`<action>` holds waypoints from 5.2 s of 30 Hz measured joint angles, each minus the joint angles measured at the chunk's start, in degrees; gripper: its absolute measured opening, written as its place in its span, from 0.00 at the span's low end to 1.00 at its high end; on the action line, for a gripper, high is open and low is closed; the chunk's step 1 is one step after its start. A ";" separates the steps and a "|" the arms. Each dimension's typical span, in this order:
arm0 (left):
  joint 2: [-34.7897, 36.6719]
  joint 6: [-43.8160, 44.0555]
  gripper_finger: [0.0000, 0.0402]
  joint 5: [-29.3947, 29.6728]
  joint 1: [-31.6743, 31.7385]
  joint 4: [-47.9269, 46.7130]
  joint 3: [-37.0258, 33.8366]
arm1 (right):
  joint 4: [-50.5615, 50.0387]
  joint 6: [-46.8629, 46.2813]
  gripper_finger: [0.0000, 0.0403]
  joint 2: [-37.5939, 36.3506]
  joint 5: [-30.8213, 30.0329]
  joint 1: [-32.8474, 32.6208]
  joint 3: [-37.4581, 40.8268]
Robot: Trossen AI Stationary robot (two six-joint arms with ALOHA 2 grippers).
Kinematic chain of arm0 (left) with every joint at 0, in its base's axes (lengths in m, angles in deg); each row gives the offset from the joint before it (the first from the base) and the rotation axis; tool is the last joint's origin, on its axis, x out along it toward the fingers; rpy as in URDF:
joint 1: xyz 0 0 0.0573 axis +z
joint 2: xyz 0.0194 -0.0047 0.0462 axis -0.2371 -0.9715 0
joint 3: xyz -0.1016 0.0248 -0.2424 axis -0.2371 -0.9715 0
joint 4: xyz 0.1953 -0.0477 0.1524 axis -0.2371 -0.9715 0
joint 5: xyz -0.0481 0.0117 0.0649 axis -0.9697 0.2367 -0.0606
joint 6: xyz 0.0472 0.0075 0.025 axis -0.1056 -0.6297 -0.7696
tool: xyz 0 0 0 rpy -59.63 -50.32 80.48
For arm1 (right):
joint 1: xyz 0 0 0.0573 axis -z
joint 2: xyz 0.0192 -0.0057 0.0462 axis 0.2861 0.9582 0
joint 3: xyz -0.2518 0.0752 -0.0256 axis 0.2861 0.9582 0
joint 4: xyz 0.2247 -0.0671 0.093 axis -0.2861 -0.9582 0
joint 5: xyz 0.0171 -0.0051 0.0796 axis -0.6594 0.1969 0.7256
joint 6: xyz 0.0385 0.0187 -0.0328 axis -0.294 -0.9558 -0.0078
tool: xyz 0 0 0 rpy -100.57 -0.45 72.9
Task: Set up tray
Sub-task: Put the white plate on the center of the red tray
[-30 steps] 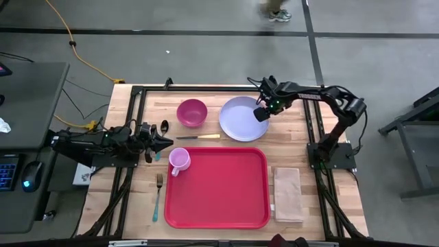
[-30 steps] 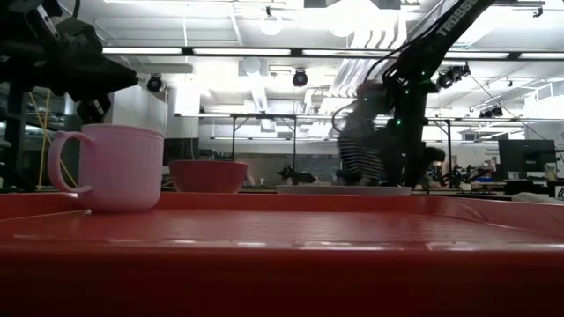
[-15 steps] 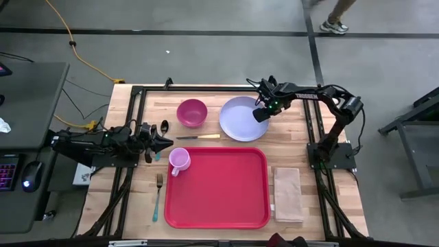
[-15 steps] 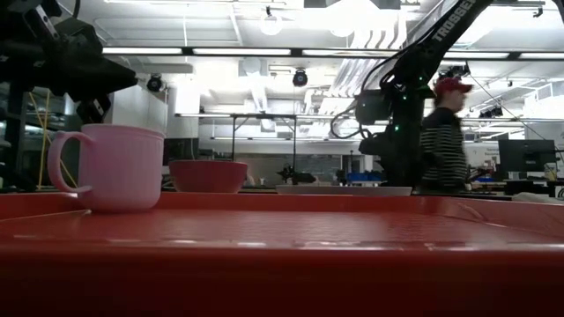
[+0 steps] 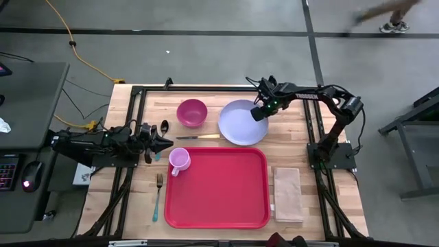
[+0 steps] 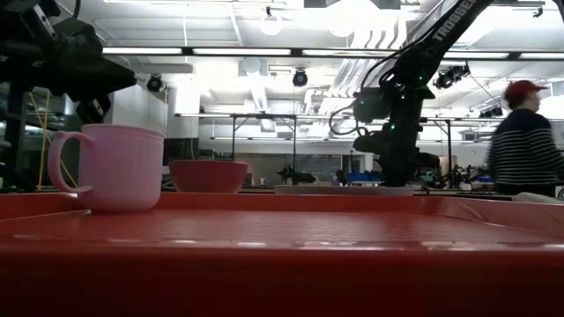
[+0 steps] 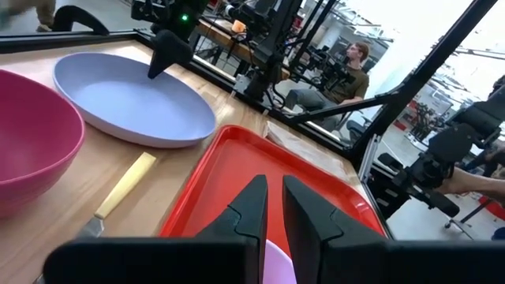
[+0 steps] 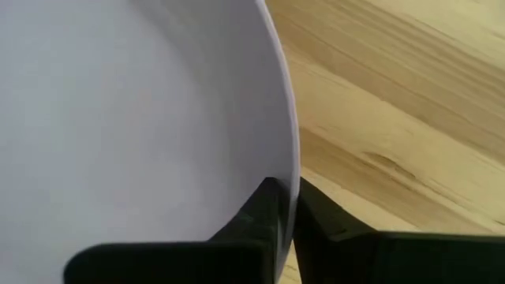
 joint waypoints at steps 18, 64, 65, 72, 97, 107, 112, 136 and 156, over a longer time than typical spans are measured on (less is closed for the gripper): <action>0.00 -0.09 0.18 -2.05 0.00 -0.08 -0.02 | -6.94 1.55 0.00 -6.26 -3.17 3.53 -6.26; -0.02 -0.53 0.18 -13.52 0.00 -0.72 0.01 | -28.68 -11.84 0.00 -7.76 9.20 -17.09 -22.38; -0.02 -1.23 0.18 -14.64 -0.01 -0.66 0.02 | -28.17 -13.49 0.00 -7.76 9.13 -18.34 -22.38; -0.02 -1.99 0.18 -21.01 -0.02 -0.19 0.04 | -24.33 -27.57 0.00 -7.76 8.88 -29.10 -22.38; -0.04 -2.99 0.18 -34.00 -0.01 0.11 0.13 | -10.43 -65.13 0.00 -7.23 -3.60 -54.37 -13.68; -0.04 -2.99 0.18 -35.28 -0.02 0.12 0.13 | -2.34 -68.93 0.00 -7.19 -4.96 -56.46 -8.44; -0.04 -2.99 0.18 -35.31 -0.01 0.10 0.13 | -0.76 -69.80 0.00 -7.17 -5.10 -56.67 -6.93; -0.04 -8.78 0.18 -36.22 0.00 0.45 0.09 | 9.20 -72.00 0.00 -3.85 -5.70 -57.79 -1.03; -0.04 -8.83 0.18 -38.18 0.00 0.51 0.09 | 11.02 -71.67 0.00 0.39 -6.41 -59.04 -1.05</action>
